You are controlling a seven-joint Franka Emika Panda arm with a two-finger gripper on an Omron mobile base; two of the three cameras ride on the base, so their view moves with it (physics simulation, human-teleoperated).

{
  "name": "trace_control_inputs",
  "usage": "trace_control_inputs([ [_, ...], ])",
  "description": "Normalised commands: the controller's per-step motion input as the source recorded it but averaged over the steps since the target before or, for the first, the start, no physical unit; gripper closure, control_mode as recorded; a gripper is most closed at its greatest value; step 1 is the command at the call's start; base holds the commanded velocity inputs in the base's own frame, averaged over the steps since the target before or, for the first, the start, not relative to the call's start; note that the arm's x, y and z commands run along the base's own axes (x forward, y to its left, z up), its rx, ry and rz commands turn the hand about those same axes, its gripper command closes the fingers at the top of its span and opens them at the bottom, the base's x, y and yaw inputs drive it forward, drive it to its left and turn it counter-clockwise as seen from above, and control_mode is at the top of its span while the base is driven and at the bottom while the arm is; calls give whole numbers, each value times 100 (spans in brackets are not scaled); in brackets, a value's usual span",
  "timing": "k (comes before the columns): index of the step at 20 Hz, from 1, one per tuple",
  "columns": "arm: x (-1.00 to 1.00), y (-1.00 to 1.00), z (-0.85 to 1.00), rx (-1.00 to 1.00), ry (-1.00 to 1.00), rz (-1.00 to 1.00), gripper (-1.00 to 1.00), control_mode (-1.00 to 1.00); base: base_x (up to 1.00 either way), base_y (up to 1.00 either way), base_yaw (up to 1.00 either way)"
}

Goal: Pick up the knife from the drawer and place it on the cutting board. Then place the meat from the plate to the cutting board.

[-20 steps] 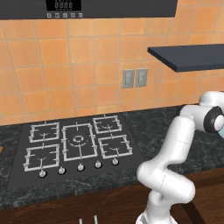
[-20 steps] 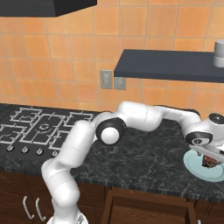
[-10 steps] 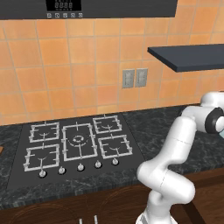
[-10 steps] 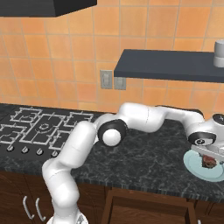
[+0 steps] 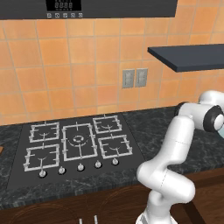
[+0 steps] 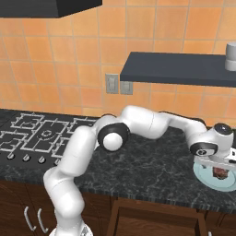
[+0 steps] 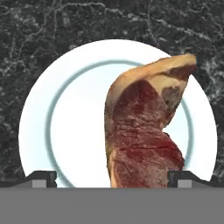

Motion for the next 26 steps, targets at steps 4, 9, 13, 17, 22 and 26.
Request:
trace_control_inputs([
  [4, 19, 0, -52, -3, 0, 23, -100, -100, 0, 0, 0],
  [9, 10, 0, -21, 0, 0, 18, -100, -100, 0, 0, 0],
  [13, 5, -1, 4, 0, 0, 3, -100, -100, 0, 0, 0],
  [17, 14, 0, 32, 0, 0, 1, -100, -100, 0, 0, 0],
  [22, 16, 0, 3, -2, 1, 0, -100, -100, 0, 0, 0],
  [26, 19, -6, -9, -4, 11, 0, -100, -100, 0, 0, 0],
])
